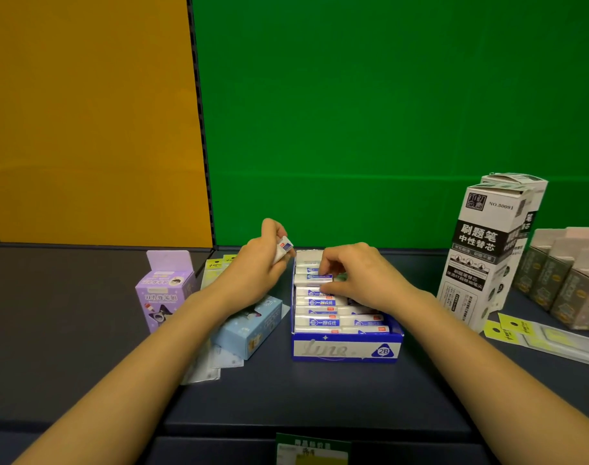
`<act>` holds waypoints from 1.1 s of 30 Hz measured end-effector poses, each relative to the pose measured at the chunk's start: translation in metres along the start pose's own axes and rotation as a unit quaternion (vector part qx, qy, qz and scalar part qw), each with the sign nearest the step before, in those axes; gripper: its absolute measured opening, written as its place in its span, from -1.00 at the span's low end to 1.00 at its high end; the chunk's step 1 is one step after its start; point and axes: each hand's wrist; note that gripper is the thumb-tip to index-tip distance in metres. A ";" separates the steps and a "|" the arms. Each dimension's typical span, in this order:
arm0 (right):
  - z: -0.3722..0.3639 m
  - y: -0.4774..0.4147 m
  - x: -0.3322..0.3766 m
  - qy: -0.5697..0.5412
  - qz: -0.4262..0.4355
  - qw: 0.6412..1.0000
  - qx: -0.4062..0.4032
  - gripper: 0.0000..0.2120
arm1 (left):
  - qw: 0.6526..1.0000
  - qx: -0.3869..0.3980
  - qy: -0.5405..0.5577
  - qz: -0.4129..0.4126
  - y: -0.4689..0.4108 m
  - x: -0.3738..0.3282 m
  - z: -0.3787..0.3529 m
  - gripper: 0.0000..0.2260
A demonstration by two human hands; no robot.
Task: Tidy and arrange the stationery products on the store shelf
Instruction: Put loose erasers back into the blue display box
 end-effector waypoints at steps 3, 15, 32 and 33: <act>0.001 0.000 0.001 0.033 0.013 0.999 0.005 -0.85 | 1.000 0.001 -0.006 -0.006 0.000 -0.001 0.000 -0.82; 0.014 -0.001 0.024 -0.319 -0.038 0.943 -0.082 -0.76 | 0.995 0.053 -0.031 -0.076 0.000 -0.019 0.000 -0.85; 0.036 0.051 0.007 -0.139 -0.087 0.973 -0.163 -0.82 | 0.994 0.068 -0.084 -0.021 -0.004 -0.027 0.007 -0.82; 0.035 0.054 0.007 -0.116 -0.087 0.977 -0.156 -0.81 | 0.992 0.077 -0.098 -0.017 -0.003 -0.028 0.007 -0.84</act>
Point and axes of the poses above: each hand's wrist, its own y-axis away from the middle knuckle, its own z-axis out of the back of the hand, x = y × z, and after that the axes turned 8 degrees about z, right-handed
